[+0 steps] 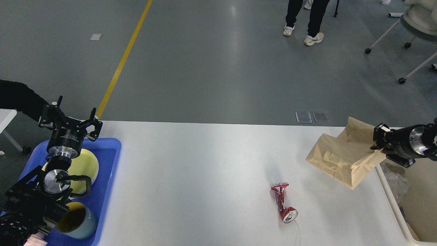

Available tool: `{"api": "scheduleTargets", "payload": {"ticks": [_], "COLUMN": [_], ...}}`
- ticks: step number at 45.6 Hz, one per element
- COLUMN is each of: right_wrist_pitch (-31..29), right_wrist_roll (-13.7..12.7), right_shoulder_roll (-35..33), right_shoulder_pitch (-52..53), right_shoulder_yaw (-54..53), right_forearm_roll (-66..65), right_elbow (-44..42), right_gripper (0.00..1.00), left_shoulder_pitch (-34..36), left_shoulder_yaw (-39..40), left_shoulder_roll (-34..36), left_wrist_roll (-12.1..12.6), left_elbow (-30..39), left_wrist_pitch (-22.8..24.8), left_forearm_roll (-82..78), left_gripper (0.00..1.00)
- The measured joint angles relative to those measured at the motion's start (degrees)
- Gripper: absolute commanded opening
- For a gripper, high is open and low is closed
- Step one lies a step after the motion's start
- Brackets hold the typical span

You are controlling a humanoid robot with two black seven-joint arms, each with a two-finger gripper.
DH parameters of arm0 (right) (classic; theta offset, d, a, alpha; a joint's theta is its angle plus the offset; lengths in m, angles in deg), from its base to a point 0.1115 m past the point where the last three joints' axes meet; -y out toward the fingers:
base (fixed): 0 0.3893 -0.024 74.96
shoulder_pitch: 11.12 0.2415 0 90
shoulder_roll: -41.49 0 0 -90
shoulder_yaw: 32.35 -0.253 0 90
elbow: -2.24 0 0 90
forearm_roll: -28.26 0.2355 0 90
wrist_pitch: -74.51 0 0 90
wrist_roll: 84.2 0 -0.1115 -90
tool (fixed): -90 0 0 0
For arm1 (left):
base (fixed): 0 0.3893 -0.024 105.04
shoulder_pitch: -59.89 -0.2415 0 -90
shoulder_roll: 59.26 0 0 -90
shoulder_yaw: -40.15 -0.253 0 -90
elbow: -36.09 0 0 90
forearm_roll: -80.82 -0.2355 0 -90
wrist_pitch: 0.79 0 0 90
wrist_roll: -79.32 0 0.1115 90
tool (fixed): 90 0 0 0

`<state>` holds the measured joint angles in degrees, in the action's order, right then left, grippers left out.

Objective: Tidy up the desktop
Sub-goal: 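Grasp the brown paper bag, lift it and drop it into the bin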

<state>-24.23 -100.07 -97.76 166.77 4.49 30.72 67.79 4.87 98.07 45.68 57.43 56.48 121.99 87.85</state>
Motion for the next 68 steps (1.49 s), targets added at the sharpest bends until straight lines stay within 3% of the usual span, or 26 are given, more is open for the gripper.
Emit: {"api": "scheduleTargets", "payload": {"ticks": [13, 20, 30, 38, 39, 43, 44, 53, 68], "right_wrist_pitch": [-2.09, -0.60, 10.52, 16.56, 16.95, 18.69, 19.09, 20.28, 19.80], "right_wrist_roll": [-0.05, 0.02, 0.08, 0.14, 0.13, 0.14, 0.14, 0.46, 0.49], "right_shoulder_roll": [-5.12, -8.24, -8.09, -2.56, -1.94, 1.53, 2.59, 12.57, 17.74], "right_shoulder_pitch": [15.71, 17.07, 1.06, -15.61, -17.26, -24.12, -25.71, -38.20, -38.23], "right_shoulder_yaw": [-0.23, -2.10, -2.57, -2.77, -2.81, -2.89, -2.89, -2.76, -2.34], "right_forearm_roll": [0.00, -0.07, -0.07, -0.01, -0.01, -0.01, 0.00, 0.00, 0.00], "right_elbow": [-0.12, -1.96, -11.14, -21.48, -22.97, -29.98, -31.79, -47.25, -47.94], "right_gripper": [0.00, 0.00, 0.00, 0.00, 0.06, 0.88, 1.00, 1.00, 1.00], "left_shoulder_pitch": [0.00, 0.00, 0.00, 0.00, 0.00, 0.00, 0.00, 0.00, 0.00], "left_shoulder_yaw": [0.00, 0.00, 0.00, 0.00, 0.00, 0.00, 0.00, 0.00, 0.00], "left_shoulder_roll": [0.00, 0.00, 0.00, 0.00, 0.00, 0.00, 0.00, 0.00, 0.00], "left_wrist_roll": [0.00, 0.00, 0.00, 0.00, 0.00, 0.00, 0.00, 0.00, 0.00], "left_elbow": [-0.03, -0.03, -0.03, -0.03, -0.03, -0.03, -0.03, -0.03, -0.02], "left_wrist_pitch": [0.00, 0.00, 0.00, 0.00, 0.00, 0.00, 0.00, 0.00, 0.00], "left_forearm_roll": [0.00, 0.00, 0.00, 0.00, 0.00, 0.00, 0.00, 0.00, 0.00], "left_gripper": [0.97, 0.97, 0.97, 0.97, 0.97, 0.97, 0.97, 0.97, 0.97]}}
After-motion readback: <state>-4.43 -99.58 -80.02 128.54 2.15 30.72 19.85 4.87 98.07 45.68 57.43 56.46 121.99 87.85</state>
